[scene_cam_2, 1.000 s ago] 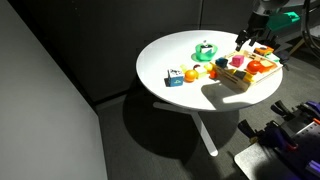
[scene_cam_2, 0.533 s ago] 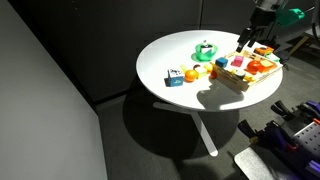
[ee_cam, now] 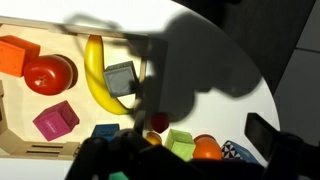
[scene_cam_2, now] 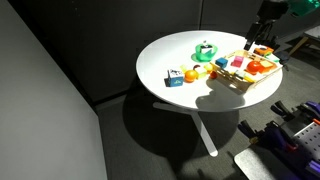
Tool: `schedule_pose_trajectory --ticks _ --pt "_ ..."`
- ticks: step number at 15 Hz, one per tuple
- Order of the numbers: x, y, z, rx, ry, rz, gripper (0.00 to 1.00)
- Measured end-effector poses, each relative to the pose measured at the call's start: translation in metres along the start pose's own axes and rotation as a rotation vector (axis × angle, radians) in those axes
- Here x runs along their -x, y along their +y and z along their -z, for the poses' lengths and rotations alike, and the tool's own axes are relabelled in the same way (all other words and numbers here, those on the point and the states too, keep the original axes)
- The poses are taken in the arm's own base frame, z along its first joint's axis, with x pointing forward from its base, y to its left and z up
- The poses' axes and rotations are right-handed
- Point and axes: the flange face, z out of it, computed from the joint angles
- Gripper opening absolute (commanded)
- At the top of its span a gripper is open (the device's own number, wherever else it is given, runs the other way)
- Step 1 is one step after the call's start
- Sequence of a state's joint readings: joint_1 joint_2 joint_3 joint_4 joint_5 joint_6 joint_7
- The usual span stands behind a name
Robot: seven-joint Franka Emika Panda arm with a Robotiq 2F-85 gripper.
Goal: Pick up the pink block and put it on the tray
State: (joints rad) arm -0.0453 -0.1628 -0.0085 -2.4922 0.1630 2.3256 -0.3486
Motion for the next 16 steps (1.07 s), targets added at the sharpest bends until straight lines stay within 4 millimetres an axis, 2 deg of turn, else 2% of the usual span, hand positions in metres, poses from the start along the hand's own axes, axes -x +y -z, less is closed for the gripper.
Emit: schedule_pose_trajectory --ticks 8,16 --pt "0.022 -0.017 0.037 0.023 -0.091 0.015 1.0" --pt "0.032 -0.024 0.051 0.046 -0.127 -0.007 1.0"
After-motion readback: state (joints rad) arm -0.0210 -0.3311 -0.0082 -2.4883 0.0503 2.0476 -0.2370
